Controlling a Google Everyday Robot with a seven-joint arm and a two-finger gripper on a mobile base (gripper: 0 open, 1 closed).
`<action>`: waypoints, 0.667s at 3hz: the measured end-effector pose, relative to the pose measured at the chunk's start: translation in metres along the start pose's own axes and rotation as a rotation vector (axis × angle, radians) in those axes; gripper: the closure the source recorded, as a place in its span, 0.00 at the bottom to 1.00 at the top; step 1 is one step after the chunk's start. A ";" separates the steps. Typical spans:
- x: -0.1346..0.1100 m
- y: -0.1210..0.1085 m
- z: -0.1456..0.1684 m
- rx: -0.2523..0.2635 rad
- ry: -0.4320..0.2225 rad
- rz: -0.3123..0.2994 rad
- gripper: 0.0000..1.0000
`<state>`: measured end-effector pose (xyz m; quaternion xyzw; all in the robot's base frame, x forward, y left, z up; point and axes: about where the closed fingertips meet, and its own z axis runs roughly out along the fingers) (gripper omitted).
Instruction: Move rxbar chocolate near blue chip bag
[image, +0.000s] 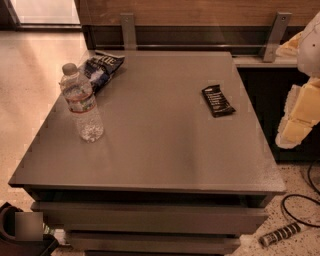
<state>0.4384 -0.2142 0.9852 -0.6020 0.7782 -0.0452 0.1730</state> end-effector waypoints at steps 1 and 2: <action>0.000 0.000 0.000 0.000 0.000 0.000 0.00; 0.000 -0.006 0.004 0.018 -0.016 0.026 0.00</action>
Offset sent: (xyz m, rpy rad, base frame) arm 0.0197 -0.0059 -0.0117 0.0568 -0.0334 -0.0671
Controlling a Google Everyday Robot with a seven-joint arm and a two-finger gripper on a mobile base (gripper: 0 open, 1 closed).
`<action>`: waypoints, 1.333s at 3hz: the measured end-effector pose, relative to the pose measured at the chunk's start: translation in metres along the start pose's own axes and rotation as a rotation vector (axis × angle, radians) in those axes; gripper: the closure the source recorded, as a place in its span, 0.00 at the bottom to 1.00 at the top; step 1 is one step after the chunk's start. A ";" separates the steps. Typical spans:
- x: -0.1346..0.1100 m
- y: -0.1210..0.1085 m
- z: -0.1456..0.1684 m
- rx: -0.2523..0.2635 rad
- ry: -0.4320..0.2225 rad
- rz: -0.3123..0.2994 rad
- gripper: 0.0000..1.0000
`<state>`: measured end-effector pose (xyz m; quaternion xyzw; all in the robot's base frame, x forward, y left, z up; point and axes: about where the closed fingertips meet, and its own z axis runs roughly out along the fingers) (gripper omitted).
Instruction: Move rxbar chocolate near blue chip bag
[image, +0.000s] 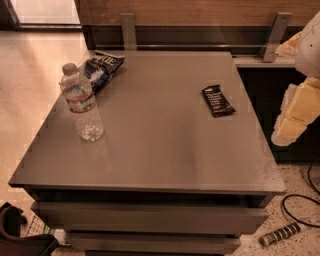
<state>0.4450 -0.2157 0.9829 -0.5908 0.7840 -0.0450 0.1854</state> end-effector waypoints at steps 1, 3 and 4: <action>0.004 -0.013 0.017 0.038 -0.041 0.108 0.00; 0.018 -0.041 0.059 0.165 -0.187 0.443 0.00; 0.022 -0.069 0.082 0.234 -0.289 0.557 0.00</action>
Offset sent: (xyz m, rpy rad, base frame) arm 0.0946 -0.0253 -0.0333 0.3892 -0.3204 -0.5266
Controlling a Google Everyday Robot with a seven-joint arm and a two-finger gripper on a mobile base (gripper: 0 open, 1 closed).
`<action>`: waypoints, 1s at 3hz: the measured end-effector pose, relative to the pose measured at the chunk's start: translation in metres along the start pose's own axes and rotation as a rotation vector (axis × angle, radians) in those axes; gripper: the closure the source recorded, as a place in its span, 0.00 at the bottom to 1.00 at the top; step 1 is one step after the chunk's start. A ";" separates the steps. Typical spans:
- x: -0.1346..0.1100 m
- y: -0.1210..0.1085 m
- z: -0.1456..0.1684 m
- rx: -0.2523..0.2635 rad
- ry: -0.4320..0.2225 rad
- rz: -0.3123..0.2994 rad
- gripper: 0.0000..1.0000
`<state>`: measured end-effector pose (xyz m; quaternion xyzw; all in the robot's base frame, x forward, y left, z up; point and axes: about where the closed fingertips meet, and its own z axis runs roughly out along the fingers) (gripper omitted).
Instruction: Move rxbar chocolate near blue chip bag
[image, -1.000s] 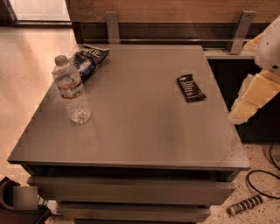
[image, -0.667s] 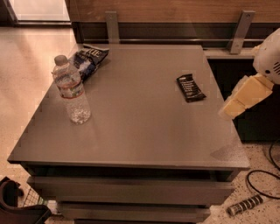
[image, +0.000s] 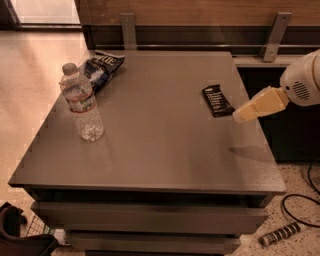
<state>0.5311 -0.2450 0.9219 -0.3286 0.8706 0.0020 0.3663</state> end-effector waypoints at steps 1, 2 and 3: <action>-0.022 -0.029 0.024 0.056 -0.130 0.064 0.00; -0.053 -0.049 0.046 0.086 -0.241 0.104 0.00; -0.053 -0.048 0.051 0.075 -0.242 0.113 0.00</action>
Offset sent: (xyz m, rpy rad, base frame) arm 0.1186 0.0058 0.0179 0.2250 -0.2812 -0.0952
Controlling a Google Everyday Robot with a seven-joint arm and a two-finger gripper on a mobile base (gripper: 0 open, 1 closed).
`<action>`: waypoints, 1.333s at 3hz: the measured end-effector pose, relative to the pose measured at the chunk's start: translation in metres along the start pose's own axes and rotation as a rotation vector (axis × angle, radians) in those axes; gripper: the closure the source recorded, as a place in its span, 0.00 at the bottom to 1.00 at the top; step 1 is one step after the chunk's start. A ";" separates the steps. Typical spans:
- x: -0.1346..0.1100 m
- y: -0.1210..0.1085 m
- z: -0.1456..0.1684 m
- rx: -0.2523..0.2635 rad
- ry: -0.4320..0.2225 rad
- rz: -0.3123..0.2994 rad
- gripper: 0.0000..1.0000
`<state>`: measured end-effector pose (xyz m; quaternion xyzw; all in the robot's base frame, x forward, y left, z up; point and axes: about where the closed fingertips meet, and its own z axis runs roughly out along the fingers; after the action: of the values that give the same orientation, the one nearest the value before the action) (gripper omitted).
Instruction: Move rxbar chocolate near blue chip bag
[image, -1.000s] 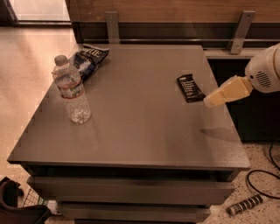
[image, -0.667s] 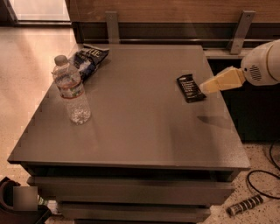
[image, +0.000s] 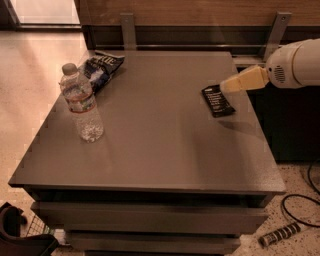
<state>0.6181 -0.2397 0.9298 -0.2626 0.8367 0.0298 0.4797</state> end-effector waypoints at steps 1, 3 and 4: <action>0.008 0.008 0.017 -0.042 0.000 0.040 0.00; 0.028 0.036 0.057 -0.139 -0.051 0.178 0.00; 0.037 0.048 0.074 -0.171 -0.050 0.224 0.00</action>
Offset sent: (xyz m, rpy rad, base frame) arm 0.0215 0.0395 -0.0694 0.2903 0.0579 0.0294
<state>0.6388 -0.1914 0.8503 -0.2066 0.8429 0.1611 0.4701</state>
